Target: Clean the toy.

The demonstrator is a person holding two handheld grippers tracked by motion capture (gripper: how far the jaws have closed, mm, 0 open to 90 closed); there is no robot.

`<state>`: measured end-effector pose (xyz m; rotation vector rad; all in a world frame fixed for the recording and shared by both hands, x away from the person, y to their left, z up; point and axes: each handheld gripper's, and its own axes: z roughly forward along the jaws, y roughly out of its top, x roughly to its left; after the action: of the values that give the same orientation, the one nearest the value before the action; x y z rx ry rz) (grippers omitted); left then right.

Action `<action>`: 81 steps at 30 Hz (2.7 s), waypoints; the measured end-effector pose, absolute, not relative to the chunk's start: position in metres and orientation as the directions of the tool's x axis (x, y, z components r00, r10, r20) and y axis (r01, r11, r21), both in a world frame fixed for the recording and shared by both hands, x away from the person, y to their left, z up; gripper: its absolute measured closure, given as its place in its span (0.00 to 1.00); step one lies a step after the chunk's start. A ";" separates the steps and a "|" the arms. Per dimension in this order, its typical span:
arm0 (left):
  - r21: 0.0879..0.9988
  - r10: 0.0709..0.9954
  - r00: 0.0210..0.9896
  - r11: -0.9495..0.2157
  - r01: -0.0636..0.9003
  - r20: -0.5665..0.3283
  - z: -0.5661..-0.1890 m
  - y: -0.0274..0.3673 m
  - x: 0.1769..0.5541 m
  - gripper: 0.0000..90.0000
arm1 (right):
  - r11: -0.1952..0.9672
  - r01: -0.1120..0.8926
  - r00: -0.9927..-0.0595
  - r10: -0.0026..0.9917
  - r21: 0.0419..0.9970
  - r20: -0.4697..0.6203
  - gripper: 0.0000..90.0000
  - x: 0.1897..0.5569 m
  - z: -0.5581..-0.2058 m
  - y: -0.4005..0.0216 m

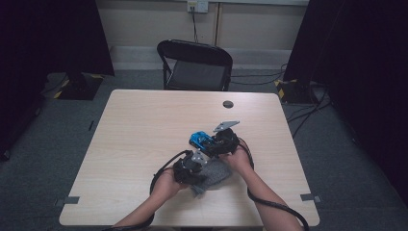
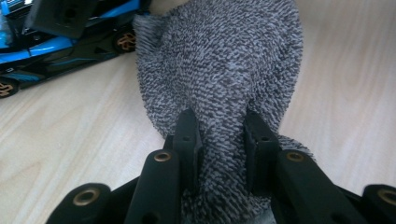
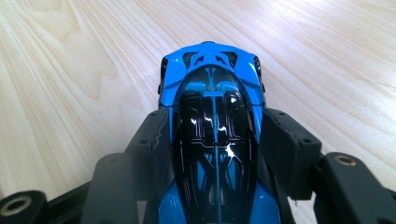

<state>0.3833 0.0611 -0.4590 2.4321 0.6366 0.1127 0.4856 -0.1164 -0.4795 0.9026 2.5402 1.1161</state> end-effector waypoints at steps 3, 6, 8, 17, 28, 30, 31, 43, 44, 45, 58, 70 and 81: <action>0.578 0.487 0.870 -0.691 0.433 -0.070 -0.461 0.064 0.390 0.79 | 0.522 0.446 -0.786 0.617 0.727 0.039 0.49 0.485 -0.480 -0.116; 0.575 0.509 0.859 -0.690 0.440 -0.048 -0.460 0.068 0.394 0.79 | 0.522 0.446 -0.786 0.616 0.727 0.039 0.49 0.485 -0.480 -0.116; 0.576 0.525 0.850 -0.685 0.446 -0.034 -0.459 0.072 0.397 0.79 | 0.523 0.446 -0.787 0.616 0.727 0.039 0.49 0.485 -0.480 -0.116; 0.589 0.592 0.805 -0.644 0.488 -0.019 -0.460 0.090 0.410 0.79 | 0.520 0.444 -0.786 0.617 0.730 0.039 0.49 0.485 -0.480 -0.117; 0.591 0.653 0.757 -0.615 0.522 0.012 -0.460 0.106 0.422 0.79 | 0.516 0.442 -0.786 0.617 0.734 0.039 0.49 0.485 -0.480 -0.117; 0.591 0.665 0.746 -0.605 0.534 0.007 -0.460 0.111 0.425 0.79 | 0.516 0.441 -0.786 0.617 0.734 0.039 0.49 0.485 -0.480 -0.117; 0.592 0.668 0.744 -0.602 0.536 0.006 -0.460 0.112 0.427 0.79 | 0.516 0.441 -0.786 0.617 0.735 0.039 0.49 0.485 -0.481 -0.117; 0.589 0.719 0.695 -0.568 0.574 0.016 -0.460 0.129 0.438 0.78 | 0.516 0.439 -0.787 0.616 0.736 0.037 0.49 0.485 -0.481 -0.117; 0.592 0.721 0.692 -0.565 0.575 0.017 -0.461 0.131 0.439 0.79 | 0.515 0.442 -0.786 0.618 0.735 0.039 0.49 0.484 -0.481 -0.117; 0.590 0.725 0.689 -0.563 0.580 0.014 -0.461 0.132 0.440 0.79 | 0.516 0.439 -0.787 0.616 0.735 0.038 0.49 0.485 -0.481 -0.117; 0.590 0.761 0.648 -0.538 0.602 0.033 -0.459 0.147 0.448 0.78 | 0.515 0.441 -0.786 0.617 0.735 0.039 0.49 0.484 -0.481 -0.117; 0.597 0.783 0.620 -0.517 0.613 0.042 -0.458 0.152 0.452 0.78 | 0.515 0.441 -0.786 0.617 0.735 0.039 0.49 0.484 -0.481 -0.118; 0.612 0.790 0.612 -0.504 0.609 0.041 -0.453 0.162 0.444 0.78 | 0.516 0.440 -0.787 0.616 0.735 0.038 0.49 0.485 -0.481 -0.117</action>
<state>0.4445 0.1621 -0.4529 2.2828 1.0993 0.4285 0.4847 -0.1173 -0.4807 0.8960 2.5309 1.1295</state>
